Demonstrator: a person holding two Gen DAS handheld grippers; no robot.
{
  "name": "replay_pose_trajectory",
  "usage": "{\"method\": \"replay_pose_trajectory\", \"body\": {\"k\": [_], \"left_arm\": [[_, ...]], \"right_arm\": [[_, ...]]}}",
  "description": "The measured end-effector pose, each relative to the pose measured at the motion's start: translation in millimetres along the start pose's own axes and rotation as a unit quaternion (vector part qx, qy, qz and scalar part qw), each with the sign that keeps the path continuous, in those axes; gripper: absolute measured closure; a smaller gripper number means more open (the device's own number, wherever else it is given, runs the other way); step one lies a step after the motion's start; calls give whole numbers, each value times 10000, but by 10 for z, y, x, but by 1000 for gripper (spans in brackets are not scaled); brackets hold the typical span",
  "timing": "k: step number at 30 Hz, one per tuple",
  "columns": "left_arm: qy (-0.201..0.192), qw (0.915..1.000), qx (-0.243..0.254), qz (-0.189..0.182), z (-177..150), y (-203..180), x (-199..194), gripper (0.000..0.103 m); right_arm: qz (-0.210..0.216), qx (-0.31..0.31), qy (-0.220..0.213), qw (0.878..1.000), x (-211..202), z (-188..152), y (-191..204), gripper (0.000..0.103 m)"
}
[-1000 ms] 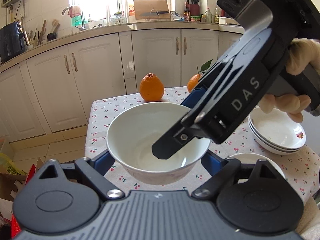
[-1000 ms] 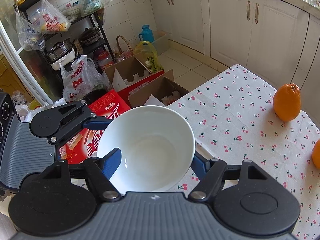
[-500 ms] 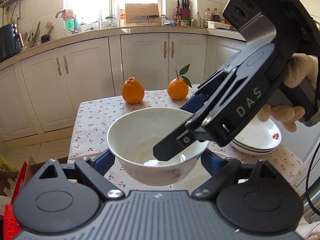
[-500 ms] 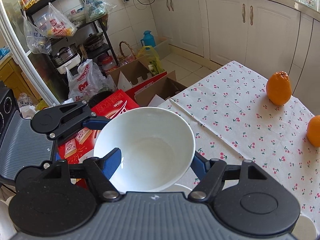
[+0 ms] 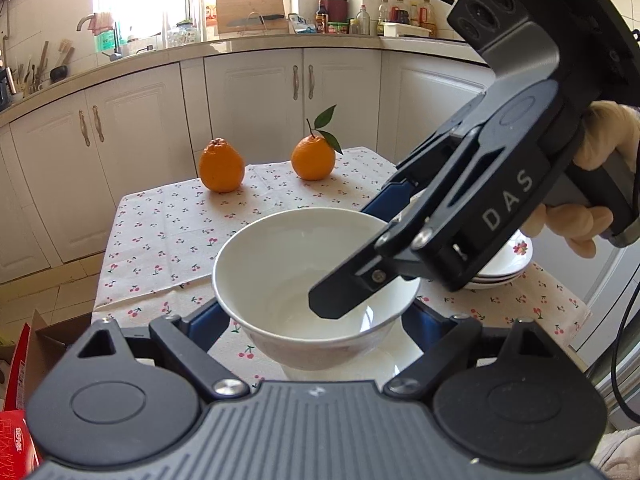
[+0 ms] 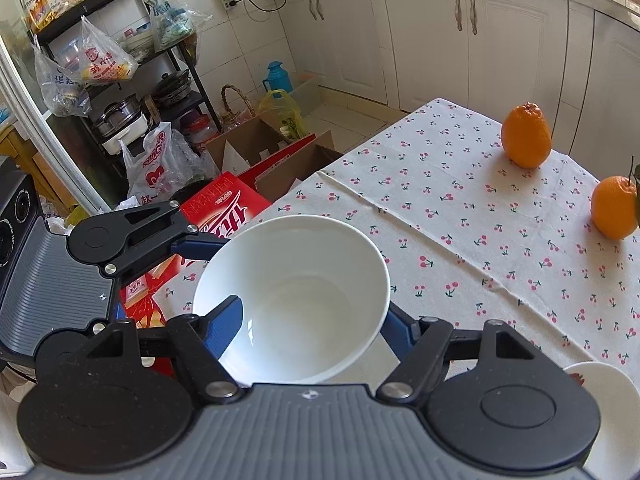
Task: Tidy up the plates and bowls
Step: 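Lift the nested bowls and carry them toward the white plate stack, then lower the bowls onto the plate stack and open the right gripper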
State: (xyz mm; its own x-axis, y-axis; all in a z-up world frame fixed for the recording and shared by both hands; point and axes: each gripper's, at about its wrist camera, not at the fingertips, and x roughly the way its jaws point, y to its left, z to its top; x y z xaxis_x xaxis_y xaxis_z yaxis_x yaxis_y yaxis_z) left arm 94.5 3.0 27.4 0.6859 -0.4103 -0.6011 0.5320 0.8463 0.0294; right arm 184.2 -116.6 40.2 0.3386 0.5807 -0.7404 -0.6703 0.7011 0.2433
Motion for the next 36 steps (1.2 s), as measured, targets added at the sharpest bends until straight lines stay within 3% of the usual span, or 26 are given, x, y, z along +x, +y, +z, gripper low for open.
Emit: {"method": "replay_pose_trajectory", "body": {"k": [16, 36], "left_arm": [[373, 9991, -10, -207, -78, -172, 193, 11], [530, 9977, -177, -393, -89, -112, 220, 8]], "right_arm": [[48, 348, 144, 9993, 60, -312, -183, 24], [-39, 330, 191, 9993, 127, -350, -175, 23]]}}
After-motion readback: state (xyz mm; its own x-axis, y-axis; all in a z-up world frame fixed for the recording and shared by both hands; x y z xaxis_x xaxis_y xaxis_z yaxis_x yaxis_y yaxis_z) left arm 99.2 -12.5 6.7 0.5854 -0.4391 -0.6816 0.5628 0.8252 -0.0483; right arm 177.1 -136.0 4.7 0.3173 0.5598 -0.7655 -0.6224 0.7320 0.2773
